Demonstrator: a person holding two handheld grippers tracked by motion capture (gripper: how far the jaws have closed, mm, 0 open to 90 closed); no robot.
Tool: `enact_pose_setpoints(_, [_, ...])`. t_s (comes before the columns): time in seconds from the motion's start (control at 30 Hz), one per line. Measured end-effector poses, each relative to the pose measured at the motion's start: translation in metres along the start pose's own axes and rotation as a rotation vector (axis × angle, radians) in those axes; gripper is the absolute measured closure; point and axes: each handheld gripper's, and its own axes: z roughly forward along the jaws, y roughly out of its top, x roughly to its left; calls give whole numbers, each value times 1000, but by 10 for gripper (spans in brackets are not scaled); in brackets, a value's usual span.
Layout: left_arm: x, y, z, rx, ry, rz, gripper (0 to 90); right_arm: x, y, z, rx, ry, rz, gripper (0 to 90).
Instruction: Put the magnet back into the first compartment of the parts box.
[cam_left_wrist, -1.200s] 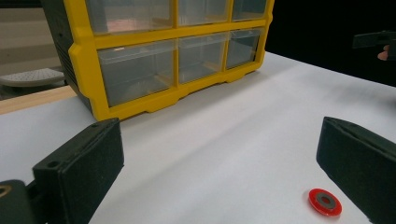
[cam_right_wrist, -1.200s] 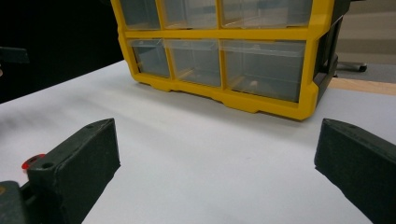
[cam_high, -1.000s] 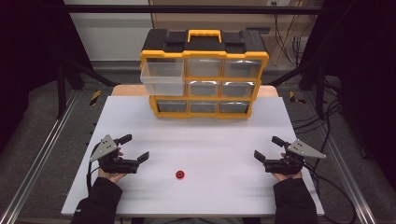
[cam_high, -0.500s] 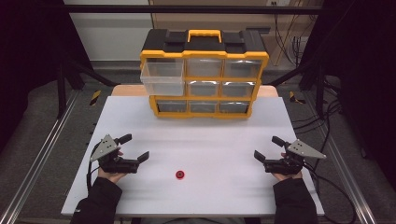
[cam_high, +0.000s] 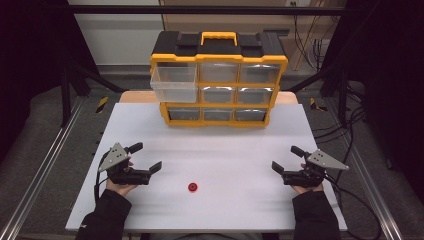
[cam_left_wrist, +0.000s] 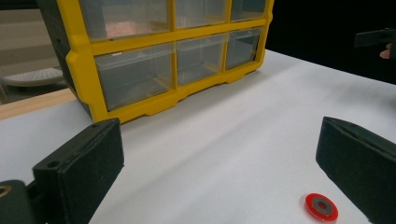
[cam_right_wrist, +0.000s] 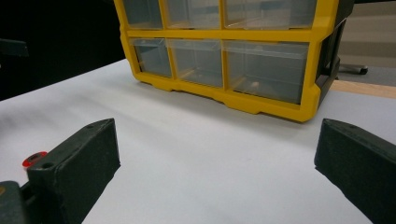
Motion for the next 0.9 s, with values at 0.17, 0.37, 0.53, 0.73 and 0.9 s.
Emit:
enact_pose_setpoints(0.17, [-3, 3, 1, 8, 1, -2, 3, 0, 0, 0, 1, 1, 0, 5])
enact_pose_setpoints(0.37, [-7, 6, 4, 15, -4, 2, 2, 0, 0, 0, -1, 1, 0, 5])
enact_pose_setpoints(0.53, [-13, 8, 8, 25, -13, 4, 2, 0, 0, 0, 0, 2, -3, 5])
enact_pose_setpoints(0.73, [-20, 8, 14, 51, -26, 11, 2, 0, 0, 0, -3, 1, -5, 5])
enact_pose_setpoints(0.9, [-25, 8, 19, 65, -38, 14, 2, 0, 0, 0, 0, 0, -5, 5])
